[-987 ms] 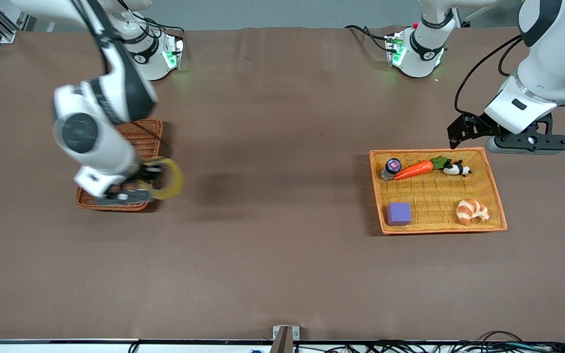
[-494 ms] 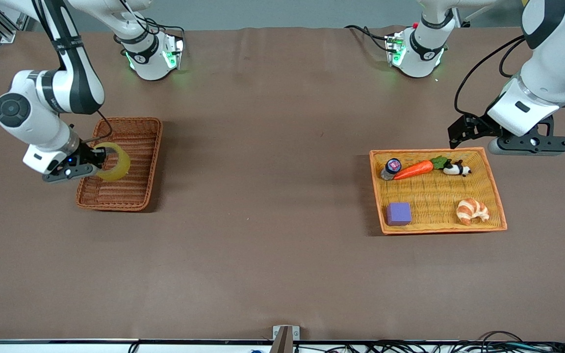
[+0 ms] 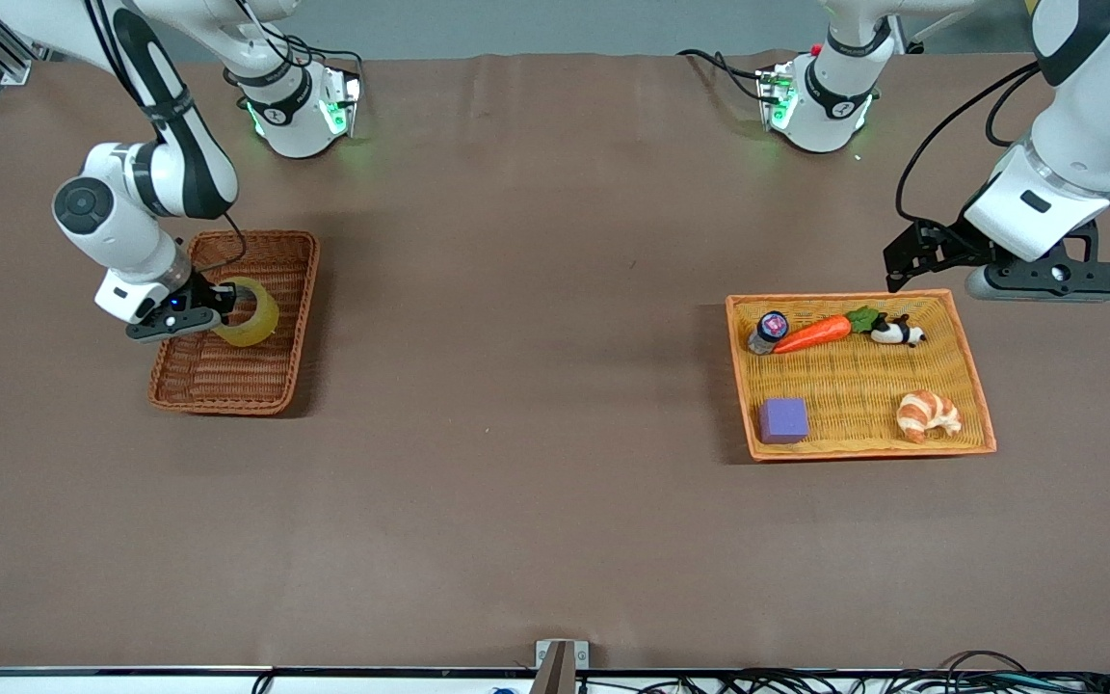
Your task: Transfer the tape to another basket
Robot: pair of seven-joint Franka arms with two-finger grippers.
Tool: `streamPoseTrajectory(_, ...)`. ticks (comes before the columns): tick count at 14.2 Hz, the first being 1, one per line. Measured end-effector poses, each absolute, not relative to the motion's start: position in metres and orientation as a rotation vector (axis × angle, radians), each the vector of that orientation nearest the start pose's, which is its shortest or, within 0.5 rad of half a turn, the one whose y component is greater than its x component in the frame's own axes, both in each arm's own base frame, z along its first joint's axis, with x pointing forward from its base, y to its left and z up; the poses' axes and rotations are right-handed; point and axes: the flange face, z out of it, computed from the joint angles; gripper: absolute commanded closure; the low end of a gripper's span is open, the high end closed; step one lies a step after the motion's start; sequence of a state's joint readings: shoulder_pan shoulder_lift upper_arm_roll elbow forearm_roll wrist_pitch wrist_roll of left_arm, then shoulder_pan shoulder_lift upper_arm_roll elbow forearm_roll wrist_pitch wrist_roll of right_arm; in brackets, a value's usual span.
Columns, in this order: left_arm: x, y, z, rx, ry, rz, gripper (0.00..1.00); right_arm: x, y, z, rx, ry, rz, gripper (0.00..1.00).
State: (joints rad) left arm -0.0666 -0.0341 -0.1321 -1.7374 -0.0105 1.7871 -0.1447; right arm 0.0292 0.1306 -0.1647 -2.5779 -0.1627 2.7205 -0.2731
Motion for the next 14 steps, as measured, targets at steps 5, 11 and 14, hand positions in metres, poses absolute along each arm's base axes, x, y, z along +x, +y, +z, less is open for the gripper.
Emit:
streamPoseTrajectory(5, 0.539, -0.111, 0.591, -3.147, 0.084, -0.046, 0.0, 0.459, -0.059, 0.225, -3.212, -0.397, 0.03, 0.0)
streamPoseTrajectory(11, 0.538, -0.11, 0.592, -3.135, 0.086, -0.049, 0.0, 0.546, -0.032, 0.432, -3.283, -0.015, 0.027, 0.0)
streamPoseTrajectory(14, 0.537, -0.108, 0.594, -3.133, 0.089, -0.044, 0.0, 0.566, -0.01, 0.544, -3.296, 0.014, -0.053, 0.0)
